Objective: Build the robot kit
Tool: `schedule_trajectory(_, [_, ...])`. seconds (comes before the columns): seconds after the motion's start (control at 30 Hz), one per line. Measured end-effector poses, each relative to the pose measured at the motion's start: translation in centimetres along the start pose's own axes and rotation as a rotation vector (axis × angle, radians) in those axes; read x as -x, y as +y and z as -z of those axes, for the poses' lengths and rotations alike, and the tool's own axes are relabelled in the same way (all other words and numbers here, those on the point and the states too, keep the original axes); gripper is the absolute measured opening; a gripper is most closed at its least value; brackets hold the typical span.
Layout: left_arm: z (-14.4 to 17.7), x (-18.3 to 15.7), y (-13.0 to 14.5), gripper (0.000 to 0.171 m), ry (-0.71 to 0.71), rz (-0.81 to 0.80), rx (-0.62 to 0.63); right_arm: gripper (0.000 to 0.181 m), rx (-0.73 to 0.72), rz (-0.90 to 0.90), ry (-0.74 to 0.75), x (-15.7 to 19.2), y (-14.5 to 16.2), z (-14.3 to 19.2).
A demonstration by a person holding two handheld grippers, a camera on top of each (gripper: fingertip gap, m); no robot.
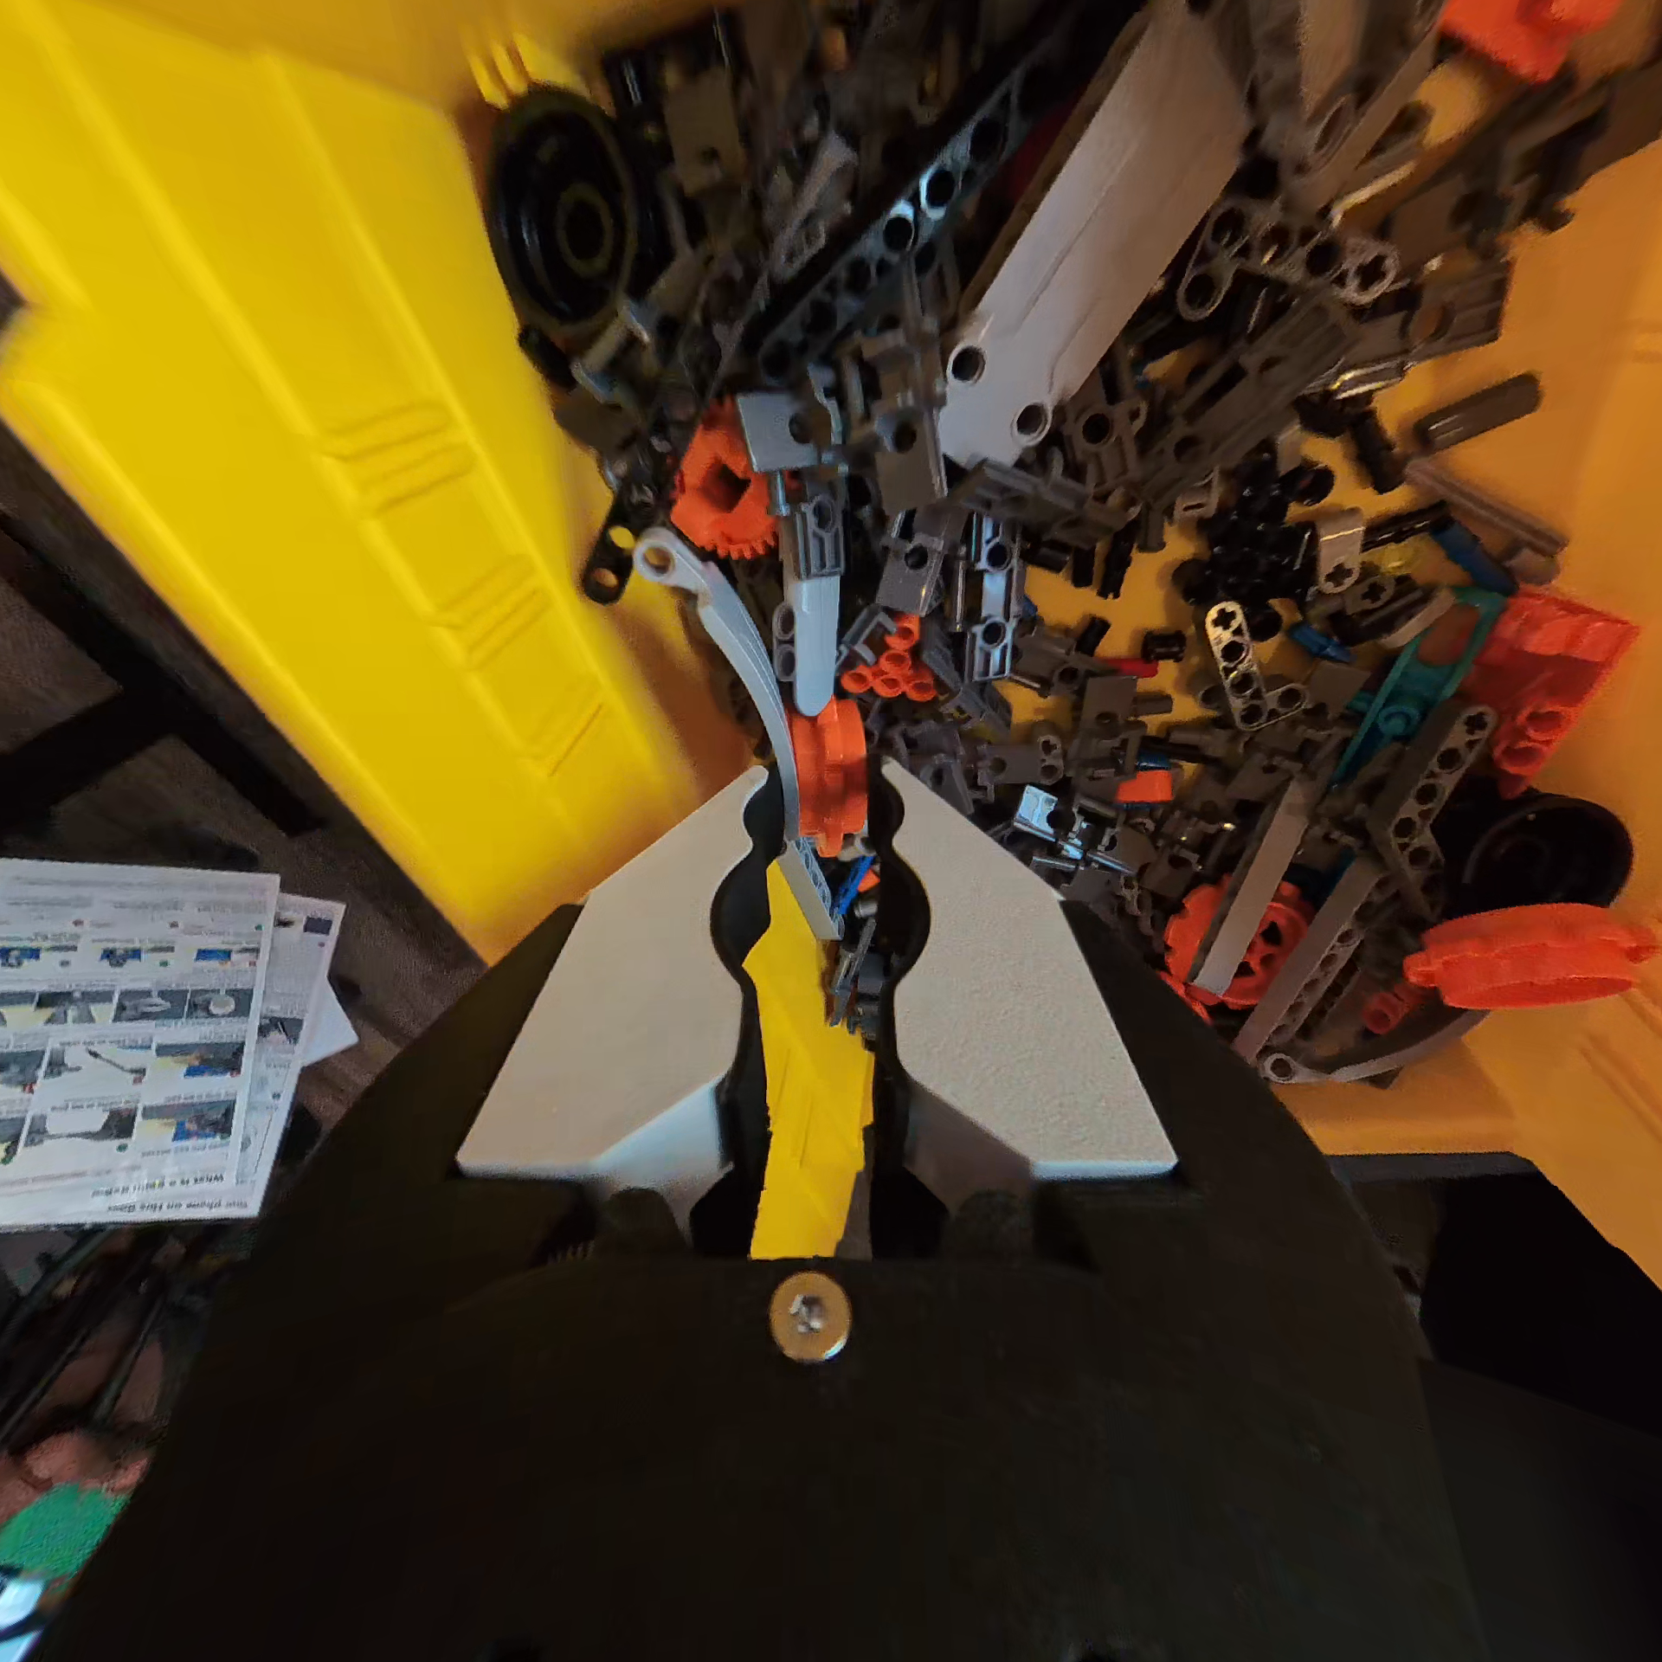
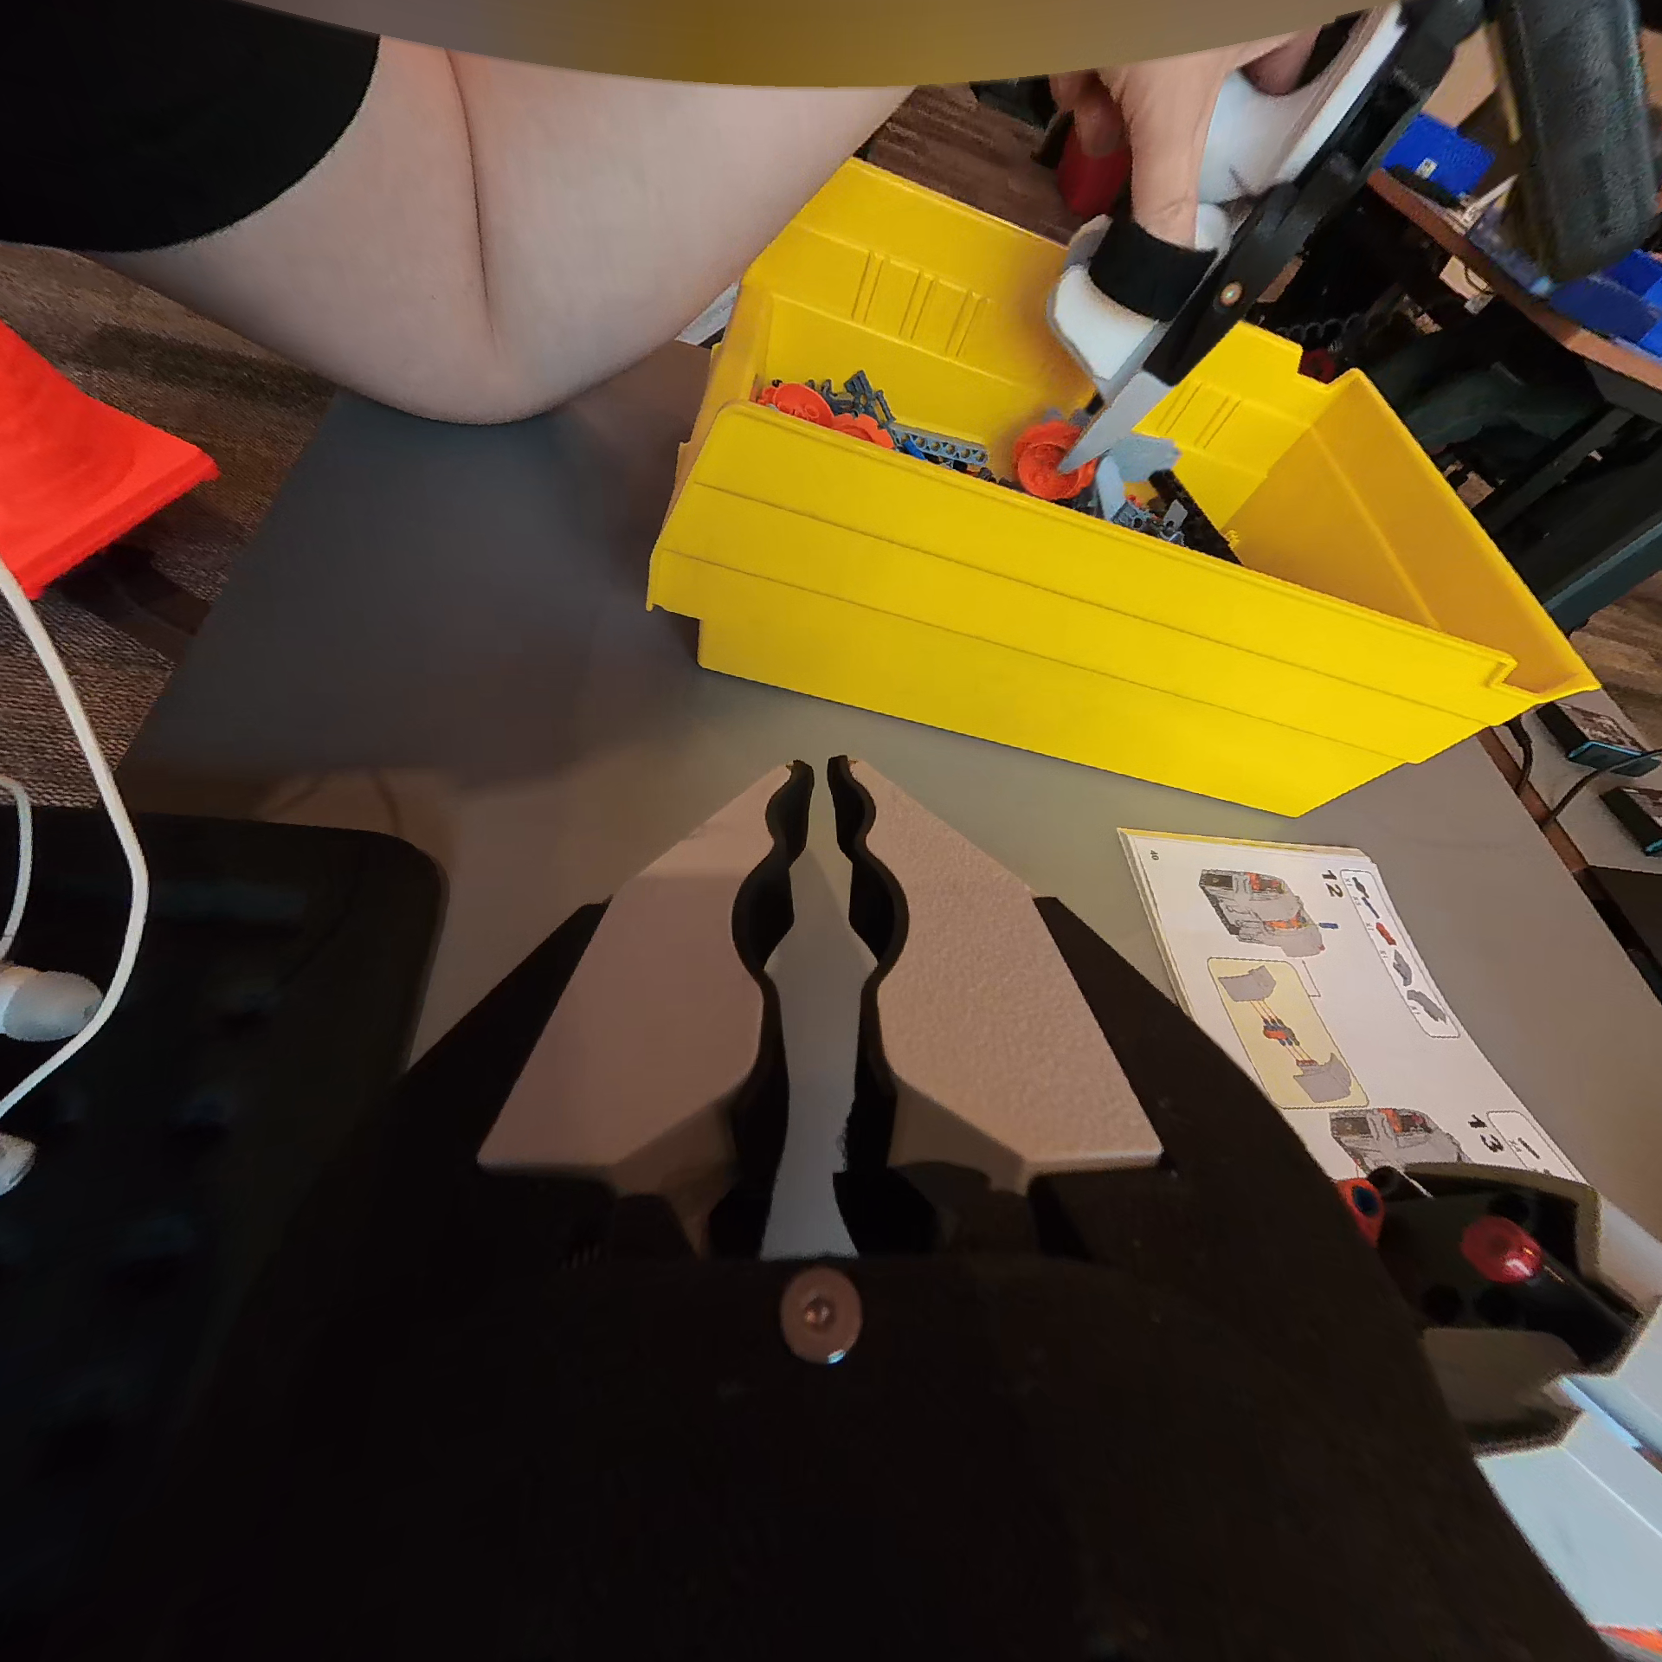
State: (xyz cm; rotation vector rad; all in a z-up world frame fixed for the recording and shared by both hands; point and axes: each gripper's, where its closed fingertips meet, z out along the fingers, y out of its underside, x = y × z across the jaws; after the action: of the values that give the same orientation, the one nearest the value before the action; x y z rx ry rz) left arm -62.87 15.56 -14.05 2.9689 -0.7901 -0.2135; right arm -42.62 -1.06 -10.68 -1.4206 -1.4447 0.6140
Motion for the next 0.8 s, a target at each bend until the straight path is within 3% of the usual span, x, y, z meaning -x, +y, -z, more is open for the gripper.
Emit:
schedule_trajectory(0.23, [2.0, -1.6, -2.3, 0.016, 0.041, -0.052, -0.147, 0.004, 0.004, 0.002, -0.002, 0.0, 0.1, 0.0])
schedule_trajectory(0.43, [6.8, -6.3, -8.7, 0.017, 0.236, -0.127, -0.539, 0.004, 0.013, 0.007, -0.006, 0.1, 0.2, -0.1])
schedule_trajectory(0.5, [8.0, -7.6, -9.3, 0.018, 0.303, -0.145, -0.599, 0.004, 0.017, 0.008, -0.007, 0.1, 0.3, -0.1])
schedule_trajectory(0.57, [7.2, -6.8, -8.2, 0.026, 0.256, -0.128, -0.534, 0.004, 0.019, 0.011, -0.008, 0.1, 0.3, -0.1])
schedule_trajectory(0.8, [0.9, -2.8, -2.7, 0.048, 0.145, 0.037, -0.124, 0.004, 0.036, 0.024, -0.014, 0.3, 0.7, -0.3])
